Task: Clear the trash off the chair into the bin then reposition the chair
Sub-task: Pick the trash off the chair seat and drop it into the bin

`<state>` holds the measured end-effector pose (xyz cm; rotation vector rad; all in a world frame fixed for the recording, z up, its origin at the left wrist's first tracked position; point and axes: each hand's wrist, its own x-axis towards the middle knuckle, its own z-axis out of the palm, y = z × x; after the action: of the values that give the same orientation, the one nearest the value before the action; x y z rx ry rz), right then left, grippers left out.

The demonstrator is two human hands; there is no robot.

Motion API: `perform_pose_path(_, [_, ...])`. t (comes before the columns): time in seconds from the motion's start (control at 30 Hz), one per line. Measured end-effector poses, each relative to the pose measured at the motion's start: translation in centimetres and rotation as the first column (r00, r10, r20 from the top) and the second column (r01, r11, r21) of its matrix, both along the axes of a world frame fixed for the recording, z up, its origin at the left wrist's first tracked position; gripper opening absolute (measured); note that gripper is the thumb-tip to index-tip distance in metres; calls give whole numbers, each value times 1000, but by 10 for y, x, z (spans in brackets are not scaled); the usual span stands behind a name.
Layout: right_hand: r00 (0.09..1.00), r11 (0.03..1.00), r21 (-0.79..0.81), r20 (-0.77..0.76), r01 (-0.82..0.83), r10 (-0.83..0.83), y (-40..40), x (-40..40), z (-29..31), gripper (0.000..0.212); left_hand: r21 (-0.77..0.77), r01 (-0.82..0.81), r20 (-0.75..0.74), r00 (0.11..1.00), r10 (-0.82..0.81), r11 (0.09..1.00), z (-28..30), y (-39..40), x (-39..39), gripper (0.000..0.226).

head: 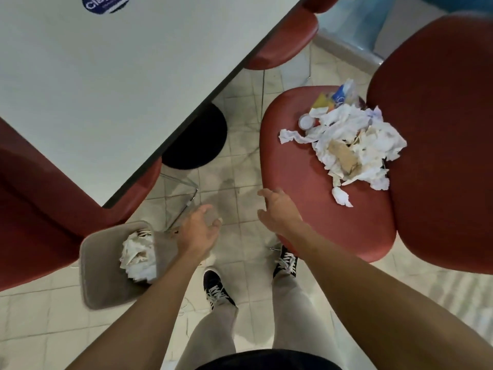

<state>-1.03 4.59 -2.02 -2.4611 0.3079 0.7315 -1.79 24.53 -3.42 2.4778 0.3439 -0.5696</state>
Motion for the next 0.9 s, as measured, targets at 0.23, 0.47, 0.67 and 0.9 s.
perform_pose_path(0.23, [986,983,-76,16,166,-165,-118,5,-11,59,-31,255,24,967,-254,966,-1,-112,35,45])
perform_pose_path(0.47, [928,927,-55,12,372,-372,-213,4,-45,57,-62,491,126,868,-481,869,-26,-230,81,46])
perform_pose_path(0.67, [923,924,-5,-34,383,-383,-258,-6,-86,61,24,712,175,688,-704,702,-58,-317,109,56])
perform_pose_path(0.9, [966,966,5,-21,258,-258,-277,-2,-127,58,193,833,207,482,-852,518,-98,-378,129,54])
